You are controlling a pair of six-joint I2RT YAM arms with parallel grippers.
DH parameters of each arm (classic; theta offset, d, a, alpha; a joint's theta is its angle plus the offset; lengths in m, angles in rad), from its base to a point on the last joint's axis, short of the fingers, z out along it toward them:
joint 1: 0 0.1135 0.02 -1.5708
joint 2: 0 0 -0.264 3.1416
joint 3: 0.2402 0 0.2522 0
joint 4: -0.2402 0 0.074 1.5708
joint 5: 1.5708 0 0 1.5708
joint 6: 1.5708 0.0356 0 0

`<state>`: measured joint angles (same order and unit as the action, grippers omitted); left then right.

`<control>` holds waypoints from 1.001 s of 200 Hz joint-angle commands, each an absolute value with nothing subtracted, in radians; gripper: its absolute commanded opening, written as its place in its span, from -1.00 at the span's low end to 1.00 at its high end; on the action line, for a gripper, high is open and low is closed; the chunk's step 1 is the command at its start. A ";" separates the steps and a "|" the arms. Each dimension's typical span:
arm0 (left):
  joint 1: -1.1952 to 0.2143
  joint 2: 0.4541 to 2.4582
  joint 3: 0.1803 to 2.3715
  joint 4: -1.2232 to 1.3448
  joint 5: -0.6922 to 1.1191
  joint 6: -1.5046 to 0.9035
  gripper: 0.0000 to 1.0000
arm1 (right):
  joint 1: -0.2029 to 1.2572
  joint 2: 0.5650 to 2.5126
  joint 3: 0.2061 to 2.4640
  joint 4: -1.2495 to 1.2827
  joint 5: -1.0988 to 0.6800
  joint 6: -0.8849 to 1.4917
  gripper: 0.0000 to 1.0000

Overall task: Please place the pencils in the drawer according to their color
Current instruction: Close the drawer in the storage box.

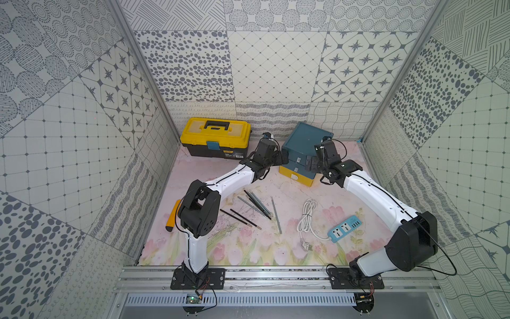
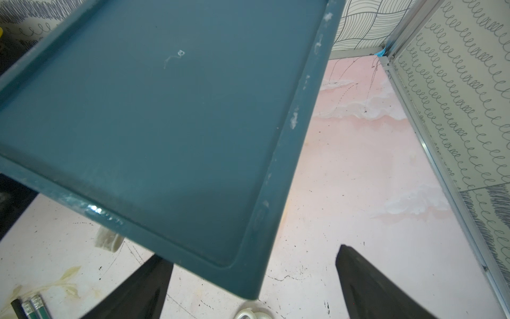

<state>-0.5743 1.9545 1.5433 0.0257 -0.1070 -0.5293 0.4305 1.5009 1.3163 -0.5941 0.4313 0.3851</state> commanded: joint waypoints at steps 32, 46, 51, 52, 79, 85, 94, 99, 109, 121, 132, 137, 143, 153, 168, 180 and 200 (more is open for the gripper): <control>-0.568 1.956 1.557 0.039 -0.132 -0.583 0.99 | 0.425 1.508 1.311 -0.543 0.442 0.373 0.97; -0.568 1.943 1.551 0.024 -0.127 -0.592 0.99 | 0.425 1.509 1.310 -0.543 0.440 0.373 0.97; -0.568 1.936 1.545 0.020 -0.125 -0.597 0.99 | 0.425 1.507 1.310 -0.543 0.440 0.373 0.97; -0.568 1.934 1.544 0.019 -0.124 -0.598 0.99 | 0.425 1.507 1.309 -0.543 0.440 0.374 0.97; -0.564 1.885 1.501 -0.009 -0.113 -0.643 0.99 | 0.424 1.494 1.302 -0.543 0.448 0.376 0.97; -0.562 1.873 1.487 -0.017 -0.107 -0.663 0.99 | 0.424 1.493 1.301 -0.543 0.449 0.376 0.97; -0.554 1.855 1.461 -0.020 -0.087 -0.700 0.99 | 0.423 1.494 1.301 -0.543 0.451 0.374 0.97; -0.549 1.845 1.443 -0.020 -0.071 -0.724 0.99 | 0.422 1.494 1.301 -0.543 0.451 0.375 0.97; -0.539 1.828 1.407 -0.016 -0.037 -0.779 0.97 | 0.422 1.497 1.301 -0.543 0.451 0.374 0.97; -0.527 1.811 1.362 0.005 0.013 -0.843 0.92 | 0.421 1.499 1.299 -0.543 0.453 0.374 0.97; -0.522 1.805 1.324 0.032 0.066 -0.891 0.89 | 0.422 1.502 1.299 -0.543 0.459 0.374 0.97; -0.521 1.805 1.308 0.045 0.086 -0.914 0.88 | 0.421 1.503 1.299 -0.543 0.463 0.374 0.97; -0.522 1.807 1.293 0.058 0.110 -0.936 0.87 | 0.419 1.505 1.299 -0.543 0.466 0.376 0.97; -0.521 1.814 1.270 0.085 0.152 -0.972 0.86 | 0.419 1.508 1.302 -0.543 0.474 0.377 0.97; -0.520 1.824 1.237 0.129 0.198 -1.027 0.84 | 0.417 1.509 1.302 -0.543 0.479 0.379 0.97; -0.522 1.834 1.219 0.172 0.234 -1.058 0.77 | 0.417 1.511 1.304 -0.543 0.476 0.379 0.97; -0.530 1.860 1.217 0.223 0.290 -1.095 0.69 | 0.418 1.505 1.303 -0.543 0.462 0.376 0.97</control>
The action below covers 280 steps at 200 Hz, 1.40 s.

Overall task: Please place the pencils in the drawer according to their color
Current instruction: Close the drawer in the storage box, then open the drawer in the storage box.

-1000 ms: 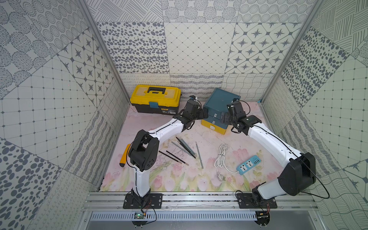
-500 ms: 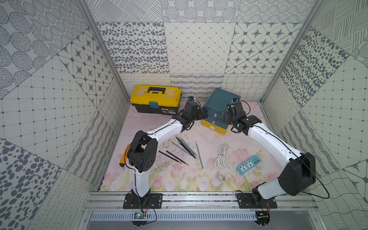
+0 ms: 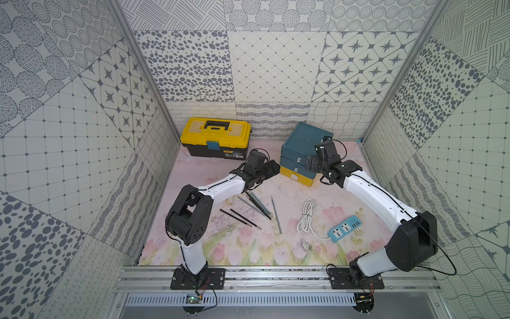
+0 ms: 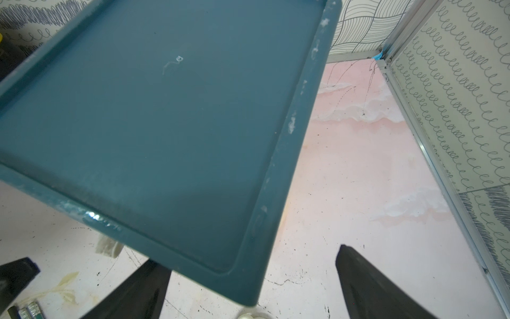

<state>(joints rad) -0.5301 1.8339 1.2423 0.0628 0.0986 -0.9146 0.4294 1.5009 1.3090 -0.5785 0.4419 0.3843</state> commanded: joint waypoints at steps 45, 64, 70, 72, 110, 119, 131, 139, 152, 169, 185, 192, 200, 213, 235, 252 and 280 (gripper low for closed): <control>-0.557 1.924 1.223 0.352 0.372 -1.176 0.51 | 0.417 1.464 1.283 -0.543 0.407 0.384 0.97; -0.569 1.950 1.238 0.376 0.386 -1.189 0.46 | 0.418 1.446 1.270 -0.543 0.389 0.387 0.97; -0.574 1.956 1.247 0.374 0.388 -1.188 0.45 | 0.417 1.437 1.265 -0.543 0.383 0.388 0.97; -0.576 1.959 1.249 0.374 0.388 -1.188 0.44 | 0.418 1.436 1.264 -0.543 0.382 0.389 0.97; -0.592 2.008 1.299 0.397 0.400 -1.209 0.28 | 0.419 1.379 1.232 -0.543 0.365 0.403 0.97; -0.594 2.021 1.313 0.403 0.406 -1.217 0.28 | 0.419 1.363 1.225 -0.543 0.364 0.403 0.97; -0.598 2.039 1.334 0.404 0.412 -1.221 0.26 | 0.419 1.343 1.217 -0.543 0.362 0.403 0.97; -0.600 2.048 1.346 0.403 0.414 -1.223 0.26 | 0.420 1.331 1.211 -0.544 0.362 0.402 0.98; -0.604 2.065 1.365 0.409 0.420 -1.232 0.22 | 0.420 1.313 1.205 -0.545 0.359 0.400 0.97; -0.607 2.083 1.385 0.411 0.425 -1.238 0.16 | 0.420 1.294 1.198 -0.545 0.357 0.398 0.97; -0.608 2.096 1.401 0.413 0.426 -1.242 0.04 | 0.419 1.281 1.194 -0.543 0.357 0.394 0.97; -0.608 2.103 1.410 0.414 0.428 -1.245 0.02 | 0.421 1.278 1.192 -0.543 0.357 0.393 0.98; -0.608 2.110 1.418 0.414 0.428 -1.247 -0.02 | 0.421 1.276 1.190 -0.543 0.359 0.394 0.97; -0.611 2.123 1.430 0.417 0.430 -1.249 -0.10 | 0.421 1.275 1.189 -0.542 0.357 0.394 0.97; -0.611 2.137 1.442 0.432 0.429 -1.254 -0.24 | 0.421 1.275 1.186 -0.538 0.354 0.392 0.97; -0.612 2.143 1.447 0.436 0.427 -1.254 -0.34 | 0.421 1.275 1.183 -0.539 0.353 0.391 0.97; -0.612 2.149 1.450 0.452 0.423 -1.253 -0.44 | 0.422 1.275 1.177 -0.537 0.350 0.390 0.98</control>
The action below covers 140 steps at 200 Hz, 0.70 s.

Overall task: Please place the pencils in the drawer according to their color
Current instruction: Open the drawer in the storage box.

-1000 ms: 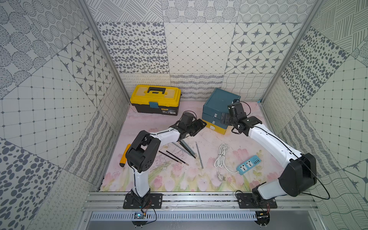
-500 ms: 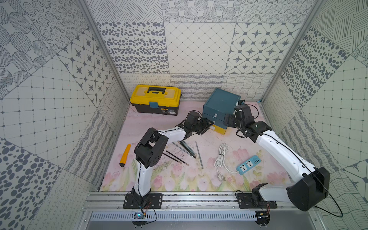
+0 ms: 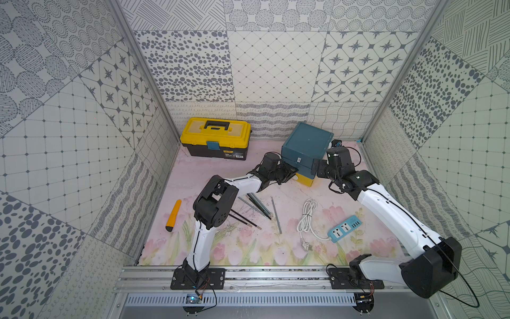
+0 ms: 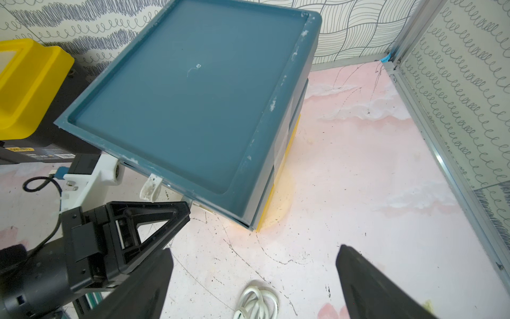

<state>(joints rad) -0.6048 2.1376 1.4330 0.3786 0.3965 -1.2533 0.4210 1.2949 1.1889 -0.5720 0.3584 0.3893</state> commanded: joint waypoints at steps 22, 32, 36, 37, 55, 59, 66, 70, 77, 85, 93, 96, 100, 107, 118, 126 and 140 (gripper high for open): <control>-0.612 2.156 1.455 0.467 0.420 -1.252 -0.54 | 0.420 1.276 1.175 -0.535 0.346 0.390 0.97; -0.612 2.160 1.457 0.474 0.422 -1.253 -0.63 | 0.422 1.275 1.175 -0.535 0.345 0.390 0.97; -0.612 2.161 1.459 0.475 0.420 -1.253 -0.68 | 0.421 1.274 1.175 -0.535 0.345 0.390 0.97; -0.612 2.161 1.459 0.475 0.421 -1.253 -0.69 | 0.420 1.275 1.175 -0.535 0.345 0.390 0.97; -0.612 2.163 1.461 0.475 0.423 -1.253 -0.91 | 0.422 1.272 1.174 -0.536 0.346 0.391 0.97; -0.612 2.161 1.459 0.475 0.422 -1.252 -0.93 | 0.422 1.272 1.174 -0.535 0.346 0.390 0.97; -0.612 2.159 1.455 0.475 0.422 -1.250 -0.94 | 0.422 1.270 1.174 -0.535 0.346 0.390 0.97; -0.612 2.157 1.454 0.476 0.424 -1.250 -0.94 | 0.422 1.270 1.173 -0.536 0.346 0.390 0.97; -0.613 2.154 1.448 0.477 0.423 -1.250 -0.97 | 0.422 1.269 1.173 -0.535 0.347 0.389 0.97; -0.613 2.149 1.440 0.477 0.423 -1.246 -1.00 | 0.423 1.269 1.173 -0.535 0.347 0.388 0.97; -0.614 2.144 1.428 0.477 0.423 -1.243 -1.00 | 0.424 1.267 1.173 -0.535 0.347 0.388 0.97; -0.614 2.143 1.423 0.478 0.422 -1.242 -1.00 | 0.424 1.267 1.174 -0.535 0.347 0.388 0.97; -0.615 2.140 1.414 0.480 0.423 -1.241 -1.00 | 0.424 1.267 1.174 -0.535 0.347 0.390 0.97; -0.615 2.135 1.398 0.489 0.422 -1.242 -1.00 | 0.423 1.267 1.174 -0.535 0.347 0.390 0.97; -0.616 2.123 1.371 0.502 0.422 -1.243 -1.00 | 0.425 1.265 1.173 -0.535 0.347 0.390 0.97; -0.617 2.115 1.350 0.510 0.423 -1.244 -1.00 | 0.425 1.265 1.173 -0.535 0.347 0.391 0.97; -0.617 2.098 1.314 0.519 0.426 -1.244 -1.00 | 0.427 1.265 1.174 -0.536 0.346 0.390 0.97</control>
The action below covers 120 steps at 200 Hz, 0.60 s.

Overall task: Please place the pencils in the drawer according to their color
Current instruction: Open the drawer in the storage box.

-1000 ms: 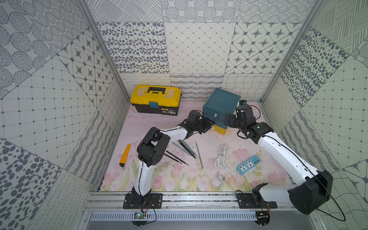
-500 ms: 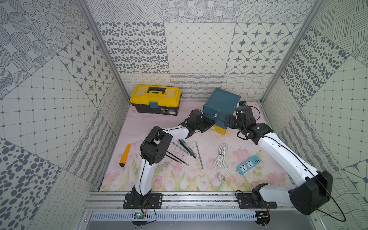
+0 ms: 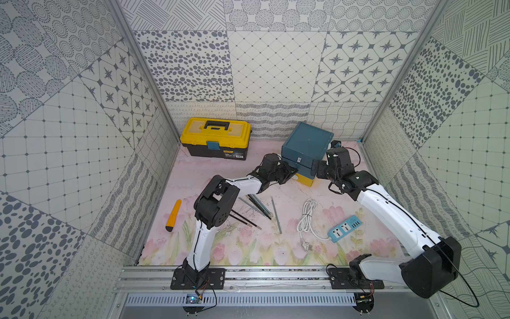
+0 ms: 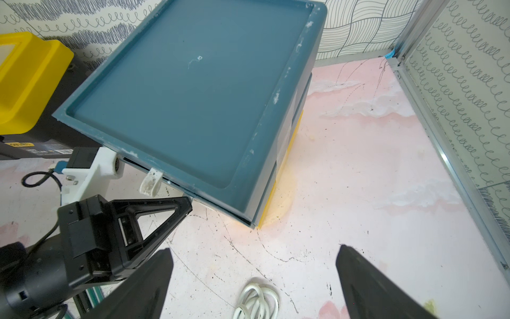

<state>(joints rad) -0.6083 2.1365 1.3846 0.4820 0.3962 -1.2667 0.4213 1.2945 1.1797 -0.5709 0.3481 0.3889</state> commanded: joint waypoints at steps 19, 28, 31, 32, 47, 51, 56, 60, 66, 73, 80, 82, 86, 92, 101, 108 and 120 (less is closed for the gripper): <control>-0.618 2.066 1.255 0.544 0.427 -1.239 -1.00 | 0.429 1.264 1.174 -0.538 0.344 0.390 0.97; -0.618 2.050 1.230 0.547 0.424 -1.236 -1.00 | 0.430 1.264 1.175 -0.540 0.344 0.392 0.97; -0.618 2.044 1.221 0.548 0.423 -1.234 -1.00 | 0.430 1.264 1.175 -0.541 0.344 0.392 0.97; -0.618 2.042 1.219 0.548 0.422 -1.234 -1.00 | 0.431 1.264 1.175 -0.542 0.344 0.393 0.97; -0.618 2.014 1.175 0.549 0.420 -1.227 -1.00 | 0.433 1.264 1.181 -0.549 0.340 0.394 0.97; -0.618 2.007 1.164 0.549 0.419 -1.222 -1.00 | 0.434 1.263 1.182 -0.551 0.339 0.397 0.97; -0.618 1.998 1.149 0.547 0.418 -1.216 -1.00 | 0.435 1.261 1.184 -0.554 0.339 0.397 0.97; -0.618 1.991 1.138 0.542 0.415 -1.211 -1.00 | 0.438 1.259 1.184 -0.556 0.340 0.398 0.97; -0.618 1.979 1.121 0.532 0.410 -1.203 -1.00 | 0.440 1.257 1.186 -0.561 0.341 0.399 0.97; -0.618 1.969 1.101 0.528 0.408 -1.193 -1.00 | 0.445 1.255 1.189 -0.570 0.339 0.400 0.97; -0.618 1.959 1.082 0.526 0.407 -1.186 -1.00 | 0.450 1.251 1.193 -0.580 0.341 0.403 0.98; -0.618 1.955 1.077 0.524 0.406 -1.185 -1.00 | 0.452 1.251 1.193 -0.583 0.343 0.404 0.98; -0.617 1.950 1.069 0.521 0.405 -1.179 -1.00 | 0.455 1.250 1.196 -0.588 0.345 0.408 0.97; -0.618 1.940 1.056 0.517 0.404 -1.170 -1.00 | 0.461 1.247 1.196 -0.597 0.350 0.411 0.97; -0.619 1.925 1.038 0.509 0.403 -1.160 -1.00 | 0.470 1.244 1.198 -0.608 0.357 0.417 0.97; -0.618 1.913 1.026 0.502 0.401 -1.153 -1.00 | 0.476 1.240 1.197 -0.614 0.363 0.419 0.97; -0.618 1.891 1.009 0.492 0.398 -1.141 -1.00 | 0.488 1.235 1.195 -0.619 0.371 0.422 0.97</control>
<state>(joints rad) -0.6132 1.9450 1.0718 0.5835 0.3962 -1.2201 0.4667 1.2682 1.1797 -0.6083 0.3481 0.4000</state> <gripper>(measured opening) 0.074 0.986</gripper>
